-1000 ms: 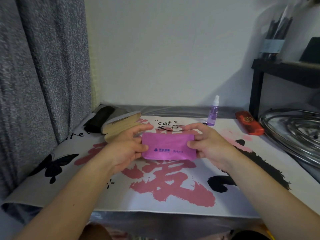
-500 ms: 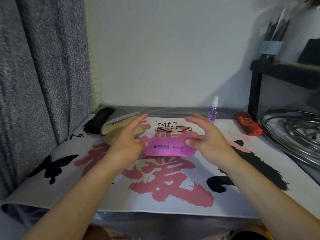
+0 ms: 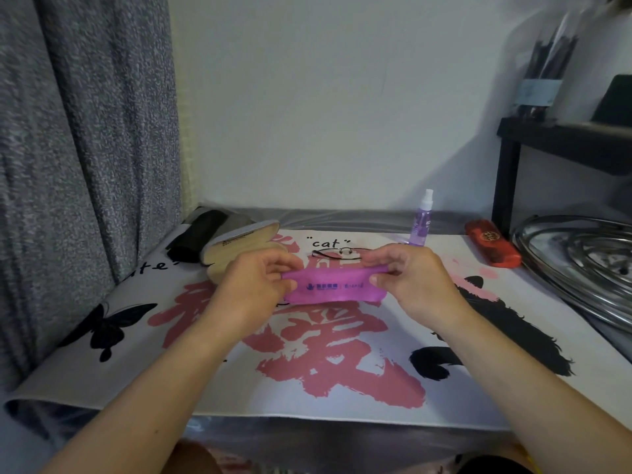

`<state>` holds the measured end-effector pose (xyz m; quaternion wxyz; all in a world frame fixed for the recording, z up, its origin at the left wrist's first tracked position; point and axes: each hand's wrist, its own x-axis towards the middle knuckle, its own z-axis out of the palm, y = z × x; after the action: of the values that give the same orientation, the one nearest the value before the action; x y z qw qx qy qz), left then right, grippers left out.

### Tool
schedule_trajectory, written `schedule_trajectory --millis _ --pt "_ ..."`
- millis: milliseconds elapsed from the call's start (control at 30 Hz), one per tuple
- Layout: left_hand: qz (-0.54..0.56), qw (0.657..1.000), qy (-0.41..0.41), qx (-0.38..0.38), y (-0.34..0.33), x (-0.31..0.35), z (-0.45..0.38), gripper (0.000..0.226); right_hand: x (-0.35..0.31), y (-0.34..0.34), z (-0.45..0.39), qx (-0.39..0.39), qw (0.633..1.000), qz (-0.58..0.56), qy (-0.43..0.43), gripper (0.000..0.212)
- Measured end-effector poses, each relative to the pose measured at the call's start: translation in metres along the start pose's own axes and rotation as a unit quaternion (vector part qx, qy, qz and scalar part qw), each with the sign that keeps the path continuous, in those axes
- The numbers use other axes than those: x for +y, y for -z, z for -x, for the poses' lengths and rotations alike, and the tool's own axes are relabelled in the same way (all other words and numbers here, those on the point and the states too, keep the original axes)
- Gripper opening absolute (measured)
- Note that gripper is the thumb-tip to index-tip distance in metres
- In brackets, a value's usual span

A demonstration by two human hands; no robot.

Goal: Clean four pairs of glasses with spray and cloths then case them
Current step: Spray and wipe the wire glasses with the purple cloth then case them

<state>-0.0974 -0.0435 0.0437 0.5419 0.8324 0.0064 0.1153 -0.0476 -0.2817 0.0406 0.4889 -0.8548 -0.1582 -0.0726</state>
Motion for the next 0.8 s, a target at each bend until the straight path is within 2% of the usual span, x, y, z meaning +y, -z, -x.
schedule_trajectory --millis 100,200,333,433,533,600,667,800 --pt "-0.041 0.999 0.021 0.015 0.0 0.0 0.001 0.024 -0.001 -0.002 -0.003 0.009 1.0 0.017 -0.008 0.027" --pt "-0.051 0.998 0.042 0.021 0.003 0.001 0.002 0.02 -0.004 -0.005 -0.005 -0.015 0.999 0.04 -0.018 0.024" --pt "-0.015 0.996 0.084 0.002 0.016 -0.006 0.003 0.013 -0.009 -0.012 -0.009 -0.041 0.998 -0.02 -0.048 0.022" --pt "-0.037 0.994 0.099 -0.021 0.026 -0.019 0.002 0.009 -0.013 -0.023 -0.016 -0.085 0.987 -0.099 -0.09 0.02" --pt "-0.063 0.99 0.126 -0.015 0.035 -0.032 0.006 0.009 -0.016 -0.044 -0.026 -0.106 0.981 -0.122 -0.109 0.011" --pt "-0.08 0.989 0.119 0.031 0.043 -0.04 0.007 0.009 -0.019 -0.06 -0.038 -0.086 0.984 -0.109 -0.108 0.012" --pt "-0.119 0.983 0.086 0.108 0.051 -0.044 0.003 0.014 -0.024 -0.078 -0.057 -0.056 0.992 -0.068 -0.093 0.017" --pt "-0.238 0.941 -0.034 0.238 0.058 -0.045 -0.009 0.018 -0.042 -0.113 -0.103 -0.008 0.999 0.046 -0.028 0.022"
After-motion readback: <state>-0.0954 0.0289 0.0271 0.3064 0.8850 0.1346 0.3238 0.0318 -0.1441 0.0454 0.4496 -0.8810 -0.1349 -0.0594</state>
